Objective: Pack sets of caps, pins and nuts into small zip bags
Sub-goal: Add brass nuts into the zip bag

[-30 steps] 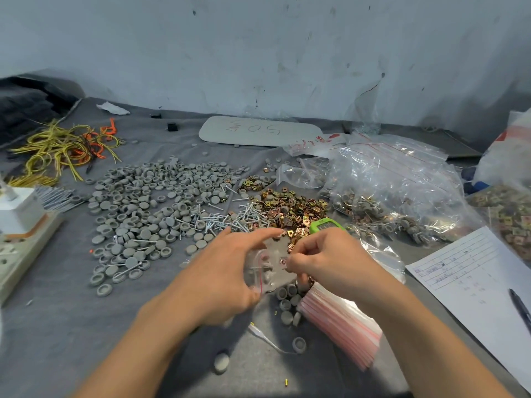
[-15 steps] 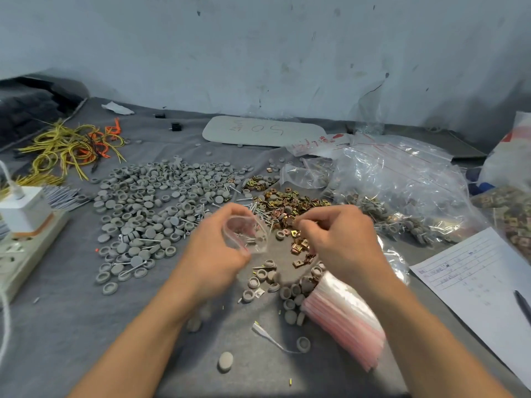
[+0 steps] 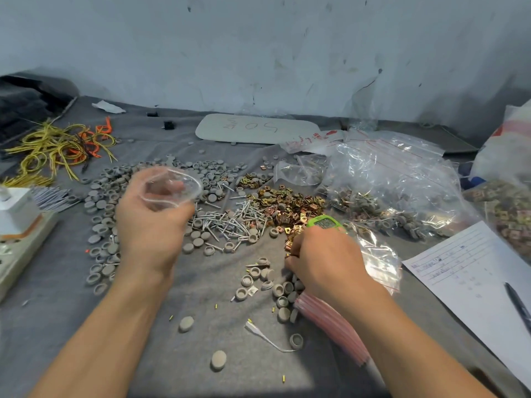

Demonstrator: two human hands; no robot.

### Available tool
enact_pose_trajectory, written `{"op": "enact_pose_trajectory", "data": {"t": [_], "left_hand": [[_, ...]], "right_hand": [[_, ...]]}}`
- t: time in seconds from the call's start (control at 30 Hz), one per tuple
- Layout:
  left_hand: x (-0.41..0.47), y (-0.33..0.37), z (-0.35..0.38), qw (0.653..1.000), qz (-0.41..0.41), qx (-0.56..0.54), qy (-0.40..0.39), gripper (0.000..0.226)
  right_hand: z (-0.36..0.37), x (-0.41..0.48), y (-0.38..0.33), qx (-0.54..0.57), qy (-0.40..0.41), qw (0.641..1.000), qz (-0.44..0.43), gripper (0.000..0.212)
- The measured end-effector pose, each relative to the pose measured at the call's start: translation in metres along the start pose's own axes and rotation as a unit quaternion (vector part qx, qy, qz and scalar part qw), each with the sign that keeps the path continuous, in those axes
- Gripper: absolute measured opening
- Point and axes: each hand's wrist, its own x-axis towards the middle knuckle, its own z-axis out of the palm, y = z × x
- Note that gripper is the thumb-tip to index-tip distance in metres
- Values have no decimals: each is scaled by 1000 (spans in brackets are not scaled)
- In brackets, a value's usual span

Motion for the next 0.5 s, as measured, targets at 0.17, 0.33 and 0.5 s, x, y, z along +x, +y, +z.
{"op": "enact_pose_trajectory", "data": {"t": [0.17,0.33,0.5], "left_hand": [[-25,-13,14,941,74,298,-140,55],[-30,-24,24,912,60,361,-184,56],[-28,-28,25,908,57,374,-182,55]], "right_hand": [[4,2,1,-17,6,1000,7,15],[3,-2,2,52,-38,998,-14,15],[5,-1,-8,40,-32,998,-46,5]]}}
